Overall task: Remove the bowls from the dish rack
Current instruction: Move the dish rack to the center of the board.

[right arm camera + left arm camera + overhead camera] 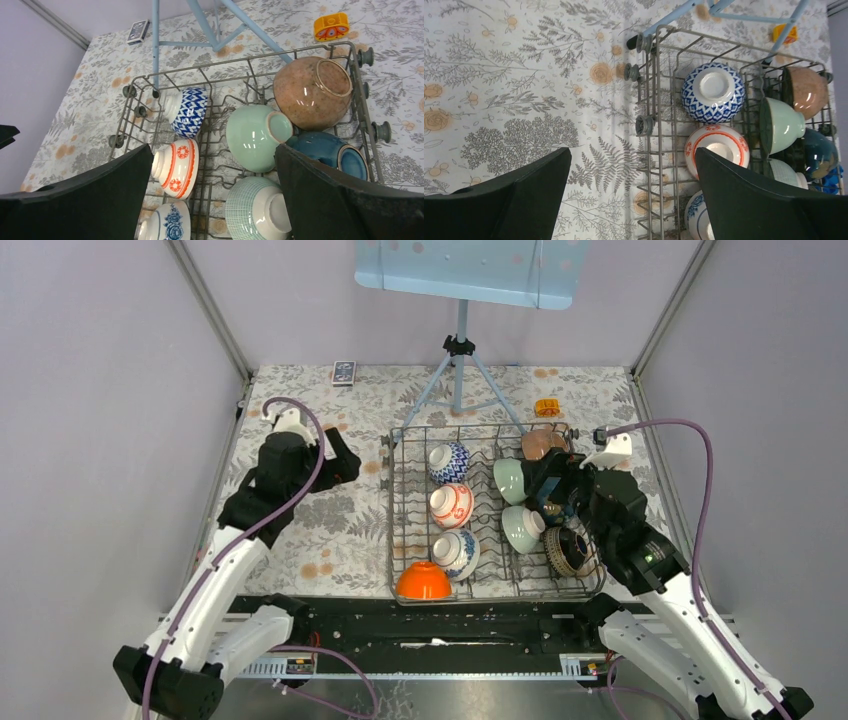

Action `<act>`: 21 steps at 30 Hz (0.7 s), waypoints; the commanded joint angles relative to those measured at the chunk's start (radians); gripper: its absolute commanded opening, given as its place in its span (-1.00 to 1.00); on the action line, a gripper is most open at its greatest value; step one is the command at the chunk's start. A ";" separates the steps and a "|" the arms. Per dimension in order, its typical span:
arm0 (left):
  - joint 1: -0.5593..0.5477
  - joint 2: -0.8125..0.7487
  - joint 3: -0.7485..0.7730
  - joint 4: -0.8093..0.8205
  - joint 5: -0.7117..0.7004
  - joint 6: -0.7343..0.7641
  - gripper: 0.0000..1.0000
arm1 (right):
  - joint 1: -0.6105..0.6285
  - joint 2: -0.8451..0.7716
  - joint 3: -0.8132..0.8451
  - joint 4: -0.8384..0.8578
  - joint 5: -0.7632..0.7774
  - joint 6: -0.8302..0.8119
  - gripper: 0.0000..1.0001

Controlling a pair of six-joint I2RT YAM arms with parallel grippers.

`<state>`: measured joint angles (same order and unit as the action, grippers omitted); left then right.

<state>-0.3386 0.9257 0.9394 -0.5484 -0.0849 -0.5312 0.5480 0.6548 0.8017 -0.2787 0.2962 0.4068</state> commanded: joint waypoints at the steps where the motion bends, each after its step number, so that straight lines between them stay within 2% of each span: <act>1: 0.003 -0.074 -0.017 0.077 0.002 -0.009 0.98 | 0.005 -0.028 0.014 0.073 -0.087 -0.011 0.99; 4: 0.003 -0.113 -0.032 0.096 0.014 -0.037 0.98 | 0.005 -0.024 0.011 0.070 -0.096 -0.031 0.99; 9: 0.003 -0.138 -0.043 0.156 0.125 -0.015 0.98 | 0.006 0.016 0.044 -0.011 -0.025 -0.067 0.99; 12: 0.003 -0.148 -0.046 0.153 0.047 -0.084 0.98 | 0.005 0.033 0.054 -0.039 0.033 -0.061 0.99; 15: 0.003 -0.164 -0.057 0.170 0.029 -0.128 0.98 | 0.005 0.056 0.078 -0.074 0.059 -0.058 0.99; 18: 0.003 -0.161 -0.063 0.176 0.049 -0.138 0.98 | 0.005 0.049 0.080 -0.050 0.008 -0.037 0.99; 21: 0.003 -0.134 -0.069 0.183 0.203 -0.117 0.98 | 0.006 0.026 0.057 0.012 -0.131 -0.056 0.99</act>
<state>-0.3386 0.7746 0.8776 -0.4362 -0.0196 -0.6392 0.5480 0.7124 0.8337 -0.3386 0.2848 0.3630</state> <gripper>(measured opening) 0.990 0.994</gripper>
